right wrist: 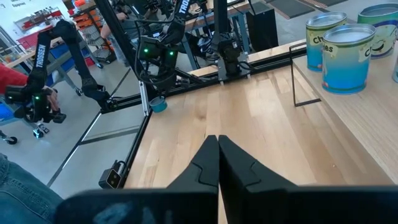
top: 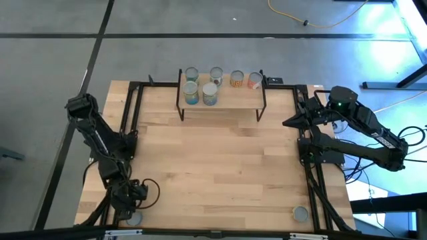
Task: Pick and place cans onto a shelf
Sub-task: Put the green tuna can on the shelf
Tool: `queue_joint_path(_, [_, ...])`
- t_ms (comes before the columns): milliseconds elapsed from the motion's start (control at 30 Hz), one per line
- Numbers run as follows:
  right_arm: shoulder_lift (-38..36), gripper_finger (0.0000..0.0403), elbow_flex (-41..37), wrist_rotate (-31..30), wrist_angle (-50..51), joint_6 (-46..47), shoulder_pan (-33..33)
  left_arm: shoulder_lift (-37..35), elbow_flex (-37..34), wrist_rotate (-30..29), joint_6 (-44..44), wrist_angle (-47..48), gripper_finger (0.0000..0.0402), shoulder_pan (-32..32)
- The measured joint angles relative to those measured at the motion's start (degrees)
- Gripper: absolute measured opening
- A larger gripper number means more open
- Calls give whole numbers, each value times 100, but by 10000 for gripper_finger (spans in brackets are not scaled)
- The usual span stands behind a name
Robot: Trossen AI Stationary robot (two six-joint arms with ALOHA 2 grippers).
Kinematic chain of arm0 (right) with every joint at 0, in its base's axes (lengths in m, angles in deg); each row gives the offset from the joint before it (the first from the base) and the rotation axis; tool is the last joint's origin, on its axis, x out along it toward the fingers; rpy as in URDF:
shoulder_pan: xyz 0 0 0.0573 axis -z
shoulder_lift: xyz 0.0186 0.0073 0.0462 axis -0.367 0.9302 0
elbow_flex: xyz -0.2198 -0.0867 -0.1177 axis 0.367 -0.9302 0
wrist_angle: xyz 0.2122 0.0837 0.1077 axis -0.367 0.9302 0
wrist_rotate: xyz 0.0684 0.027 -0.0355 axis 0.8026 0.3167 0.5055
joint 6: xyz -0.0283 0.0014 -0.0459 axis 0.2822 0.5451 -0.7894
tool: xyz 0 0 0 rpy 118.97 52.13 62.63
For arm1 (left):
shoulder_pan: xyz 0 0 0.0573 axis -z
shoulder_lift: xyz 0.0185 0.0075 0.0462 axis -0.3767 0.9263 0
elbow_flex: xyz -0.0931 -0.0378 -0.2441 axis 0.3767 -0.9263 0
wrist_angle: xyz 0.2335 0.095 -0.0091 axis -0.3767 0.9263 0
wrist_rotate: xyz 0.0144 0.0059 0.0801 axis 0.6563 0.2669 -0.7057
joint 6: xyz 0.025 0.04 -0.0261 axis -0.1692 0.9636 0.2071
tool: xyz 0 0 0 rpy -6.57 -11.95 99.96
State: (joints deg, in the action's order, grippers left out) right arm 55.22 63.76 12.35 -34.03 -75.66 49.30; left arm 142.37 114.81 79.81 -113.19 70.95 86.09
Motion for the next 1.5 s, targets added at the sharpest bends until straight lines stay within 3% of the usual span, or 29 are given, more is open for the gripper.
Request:
queue_joint_path(533, [0, 0, 0, 1, 0, 166, 1, 578, 13, 95, -69, -61, 52, 13])
queue_joint_path(667, [0, 0, 0, 1, 0, 164, 0, 656, 27, 234, -606, -81, 35, -6])
queue_joint_path(800, [-1, 1, 0, 1, -2, 154, 2, 632, 20, 203, -1065, -63, 7, -126])
queue_joint_path(1067, [0, 1, 0, 1, -2, 142, 1, 628, 286, -123, -1182, 73, 3, -637])
queue_joint_path(1200, [0, 4, 0, 3, -2, 133, 2, 628, 860, -192, -720, 517, 2, -1183])
queue_joint_path(1500, [0, 4, 0, 2, 4, 129, 2, 621, 3097, -919, 1419, 2954, 1, -3131])
